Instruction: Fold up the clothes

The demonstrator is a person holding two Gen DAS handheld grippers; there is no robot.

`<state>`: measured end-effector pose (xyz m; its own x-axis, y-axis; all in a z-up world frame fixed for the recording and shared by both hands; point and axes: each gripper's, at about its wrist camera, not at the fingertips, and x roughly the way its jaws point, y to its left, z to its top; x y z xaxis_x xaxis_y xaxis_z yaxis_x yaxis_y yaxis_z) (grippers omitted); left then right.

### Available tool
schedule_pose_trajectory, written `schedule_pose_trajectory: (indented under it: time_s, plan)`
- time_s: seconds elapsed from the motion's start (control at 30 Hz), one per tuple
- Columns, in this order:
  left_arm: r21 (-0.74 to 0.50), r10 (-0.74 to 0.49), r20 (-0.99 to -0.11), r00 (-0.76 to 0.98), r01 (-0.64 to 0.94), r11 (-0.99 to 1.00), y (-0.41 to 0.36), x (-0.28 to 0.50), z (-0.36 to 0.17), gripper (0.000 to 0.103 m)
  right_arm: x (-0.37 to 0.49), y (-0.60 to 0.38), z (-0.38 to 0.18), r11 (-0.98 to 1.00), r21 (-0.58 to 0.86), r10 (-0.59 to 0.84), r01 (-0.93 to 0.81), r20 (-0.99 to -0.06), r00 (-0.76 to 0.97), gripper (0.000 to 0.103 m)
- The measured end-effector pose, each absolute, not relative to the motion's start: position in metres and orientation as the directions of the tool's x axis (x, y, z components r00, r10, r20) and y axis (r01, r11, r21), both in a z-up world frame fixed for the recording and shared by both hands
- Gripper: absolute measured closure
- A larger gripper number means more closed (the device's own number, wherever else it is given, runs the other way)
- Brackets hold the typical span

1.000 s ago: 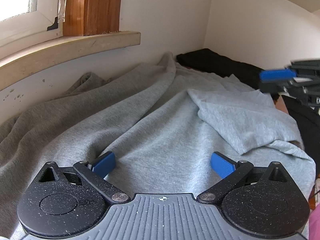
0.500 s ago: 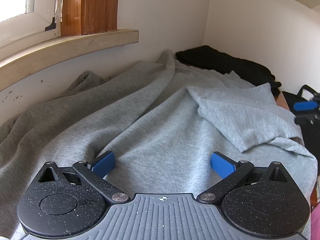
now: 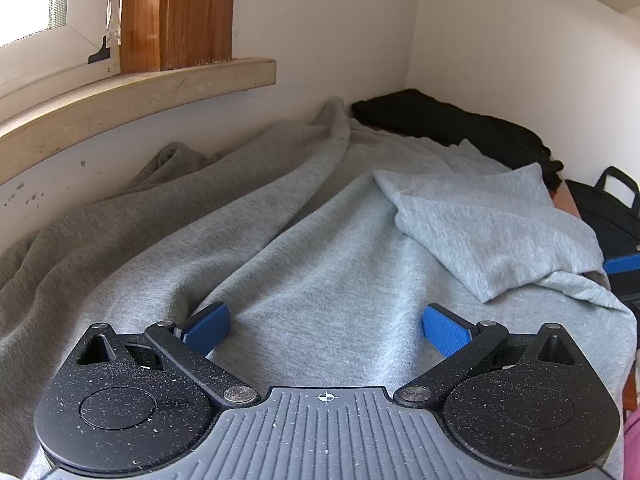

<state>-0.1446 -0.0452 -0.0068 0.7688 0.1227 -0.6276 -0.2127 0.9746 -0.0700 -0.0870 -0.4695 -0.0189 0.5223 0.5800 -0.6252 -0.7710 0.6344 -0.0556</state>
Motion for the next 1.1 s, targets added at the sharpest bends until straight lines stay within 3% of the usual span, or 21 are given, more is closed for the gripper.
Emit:
schedule_pose_trajectory:
  time_s: [0.07,0.13,0.2,0.27,0.4,0.6,0.8,0.97,1.03,1.1]
  plan:
    - [-0.07,0.123,-0.628,0.769,-0.213,0.975,-0.045,-0.145,-0.007,0.0,-0.083,-0.47,-0.02,0.649,-0.046,0.575,-0.759,-0.624,0.529,0.05]
    - [-0.069,0.123,-0.628,0.769,-0.213,0.975,-0.046,-0.144,-0.007,0.0,-0.076,-0.474,-0.02,0.665,-0.035,0.57,-0.746,-0.622,0.536,0.062]
    - [-0.07,0.124,-0.628,0.769,-0.214,0.974,-0.046,-0.144,-0.007,0.0,-0.07,-0.48,-0.019,0.681,-0.026,0.564,-0.732,-0.62,0.546,0.085]
    - [-0.07,0.124,-0.628,0.769,-0.214,0.974,-0.046,-0.144,-0.007,0.0,-0.066,-0.482,-0.013,0.703,-0.075,0.538,-0.707,-0.595,0.598,0.096]
    - [-0.069,0.124,-0.628,0.768,-0.214,0.974,-0.046,-0.144,-0.007,0.0,-0.053,-0.481,0.01,0.748,-0.164,0.485,-0.643,-0.527,0.698,0.099]
    - [-0.071,0.122,-0.627,0.769,-0.212,0.975,-0.046,-0.144,-0.007,0.0,-0.027,-0.434,0.057,0.764,-0.206,0.518,-0.611,-0.368,0.772,0.1]
    - [-0.072,0.121,-0.627,0.77,-0.211,0.975,-0.045,-0.144,-0.007,0.0,-0.043,-0.35,0.088,0.626,-0.132,0.737,-0.768,-0.221,0.639,0.101]
    - [-0.071,0.121,-0.627,0.77,-0.211,0.975,-0.045,-0.144,-0.008,0.0,-0.042,-0.324,0.073,0.593,-0.156,0.728,-0.79,-0.316,0.609,0.099]
    - [-0.069,0.122,-0.627,0.769,-0.21,0.975,-0.045,-0.144,-0.008,0.0,-0.029,-0.337,0.061,0.631,-0.15,0.679,-0.761,-0.367,0.635,0.088]
    - [-0.067,0.123,-0.628,0.769,-0.21,0.975,-0.045,-0.144,-0.009,0.0,-0.016,-0.356,0.047,0.671,-0.157,0.623,-0.725,-0.411,0.666,0.065]
